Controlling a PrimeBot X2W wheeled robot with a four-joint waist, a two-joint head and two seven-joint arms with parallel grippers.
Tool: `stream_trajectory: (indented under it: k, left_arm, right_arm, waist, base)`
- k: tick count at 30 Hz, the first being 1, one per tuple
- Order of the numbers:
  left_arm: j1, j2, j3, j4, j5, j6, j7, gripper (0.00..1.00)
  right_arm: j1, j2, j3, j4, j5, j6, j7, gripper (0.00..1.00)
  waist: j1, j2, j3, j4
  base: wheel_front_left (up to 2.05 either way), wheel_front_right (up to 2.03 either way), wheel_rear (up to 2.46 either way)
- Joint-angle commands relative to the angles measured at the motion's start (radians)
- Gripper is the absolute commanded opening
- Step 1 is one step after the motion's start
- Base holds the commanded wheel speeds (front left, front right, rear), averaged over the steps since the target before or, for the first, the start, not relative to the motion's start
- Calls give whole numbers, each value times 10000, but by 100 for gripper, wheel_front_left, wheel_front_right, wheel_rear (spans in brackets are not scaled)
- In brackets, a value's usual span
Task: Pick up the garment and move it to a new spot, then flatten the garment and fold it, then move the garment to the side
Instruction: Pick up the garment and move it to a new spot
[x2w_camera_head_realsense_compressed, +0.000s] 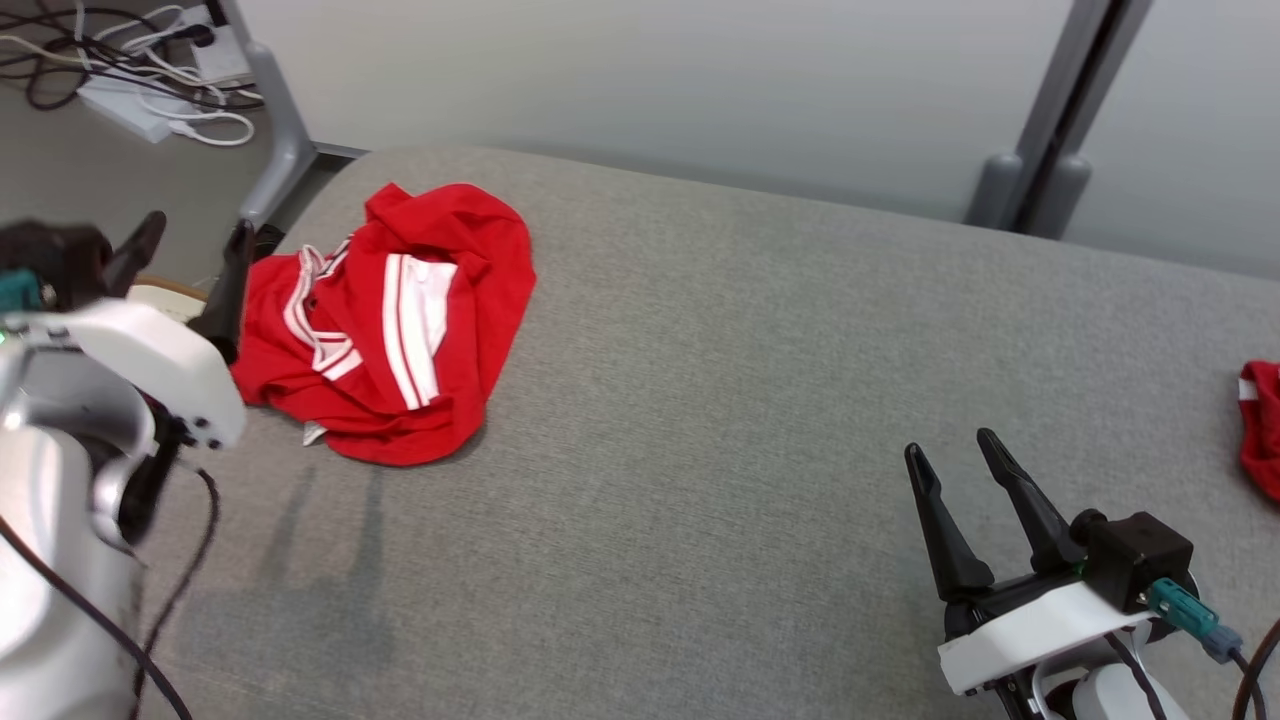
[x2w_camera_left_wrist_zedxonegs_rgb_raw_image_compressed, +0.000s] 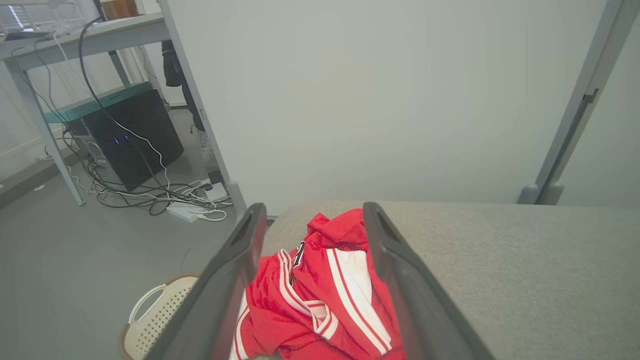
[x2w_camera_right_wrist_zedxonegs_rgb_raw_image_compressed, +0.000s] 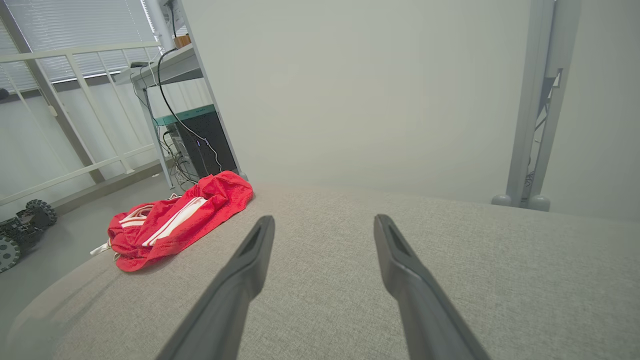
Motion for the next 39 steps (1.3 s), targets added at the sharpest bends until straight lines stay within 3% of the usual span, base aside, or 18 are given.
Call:
stream_trajectory:
  k: [1, 7, 14, 19, 30, 37, 39]
  left_arm:
    - [-526, 247, 9, 476, -269, -49, 672, 100]
    - [-2031, 980, -146, 2319, -899, -65, 2461, 100]
    - [-3016, 1560, -259, 4369, -1647, -71, 3637, 100]
    - [-3524, 1880, -39, 5518, -1977, -72, 3913, 100]
    - [-4049, 2075, -32, 7248, -2109, 101, 3900, 100]
    - [-3938, 1836, -253, 8146, -2230, 63, 4540, 100]
    - [-3917, 1768, -299, 8323, -2293, 27, 4801, 94]
  right_arm:
    - [-153, -60, 2, 75, 33, 3, -61, 100]
    - [-665, -219, 229, 163, 23, 3, -54, 100]
    - [-1270, -387, 460, 168, 1, 3, -54, 100]
    - [-1663, -395, 531, 92, 7, 3, -54, 100]
    - [-2084, -314, 524, -19, -35, 3, -54, 100]
    - [-2153, -257, 529, 12, -81, 3, -54, 100]
    - [-2176, -259, 544, 43, -70, 3, -54, 100]
  waist:
    - [0, -1, 343, -329]
    - [0, -1, 1054, -971]
    - [0, -1, 1923, -1800]
    - [0, -1, 2582, -2414]
    - [0, -1, 3556, -3095]
    - [0, -1, 3745, -3196]
    - [0, -1, 3788, -3187]
  base:
    - [0, 0, 0]
    - [0, 0, 0]
    - [0, 0, 0]
    - [0, 0, 0]
    - [0, 0, 0]
    - [0, 0, 0]
    - [0, 0, 0]
